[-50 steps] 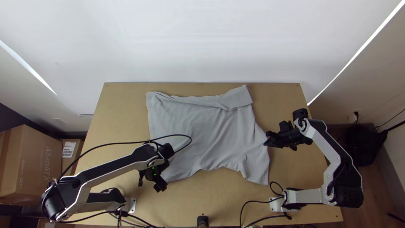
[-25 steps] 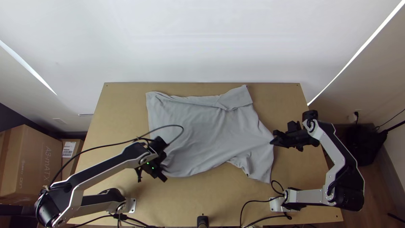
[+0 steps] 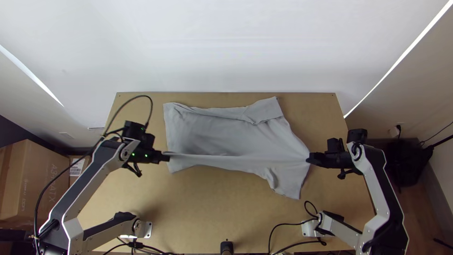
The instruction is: Fold the t-shirt
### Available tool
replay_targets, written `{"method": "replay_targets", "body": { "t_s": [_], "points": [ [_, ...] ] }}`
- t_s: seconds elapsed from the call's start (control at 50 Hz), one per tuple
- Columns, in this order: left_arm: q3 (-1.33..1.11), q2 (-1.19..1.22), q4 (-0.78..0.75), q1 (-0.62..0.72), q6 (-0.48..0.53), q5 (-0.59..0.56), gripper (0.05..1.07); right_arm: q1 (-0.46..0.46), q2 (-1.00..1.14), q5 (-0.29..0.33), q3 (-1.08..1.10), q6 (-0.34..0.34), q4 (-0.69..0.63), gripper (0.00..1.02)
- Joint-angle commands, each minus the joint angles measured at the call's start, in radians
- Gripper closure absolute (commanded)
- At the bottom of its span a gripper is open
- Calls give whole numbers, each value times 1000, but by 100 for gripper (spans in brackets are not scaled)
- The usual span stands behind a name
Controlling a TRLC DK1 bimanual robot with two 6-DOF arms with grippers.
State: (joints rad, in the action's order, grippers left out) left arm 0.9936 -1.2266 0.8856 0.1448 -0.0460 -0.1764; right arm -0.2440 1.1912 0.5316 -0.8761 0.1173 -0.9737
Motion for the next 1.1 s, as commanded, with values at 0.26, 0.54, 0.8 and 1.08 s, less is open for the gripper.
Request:
{"method": "replay_targets", "body": {
  "t_s": [0.26,0.54,0.8,1.08],
  "points": [
    [260,55,-137,-136,-120,-3,105,109,-24,-48,-313,-68,10,100],
    [540,-10,-214,-163,-120,15,105,218,105,-159,-675,-87,92,100],
    [879,-175,-112,-244,-100,9,105,203,297,-203,-1069,-183,105,100],
    [1195,-231,-82,-335,-137,18,105,232,367,-308,-1419,-243,155,100]
  ]
}}
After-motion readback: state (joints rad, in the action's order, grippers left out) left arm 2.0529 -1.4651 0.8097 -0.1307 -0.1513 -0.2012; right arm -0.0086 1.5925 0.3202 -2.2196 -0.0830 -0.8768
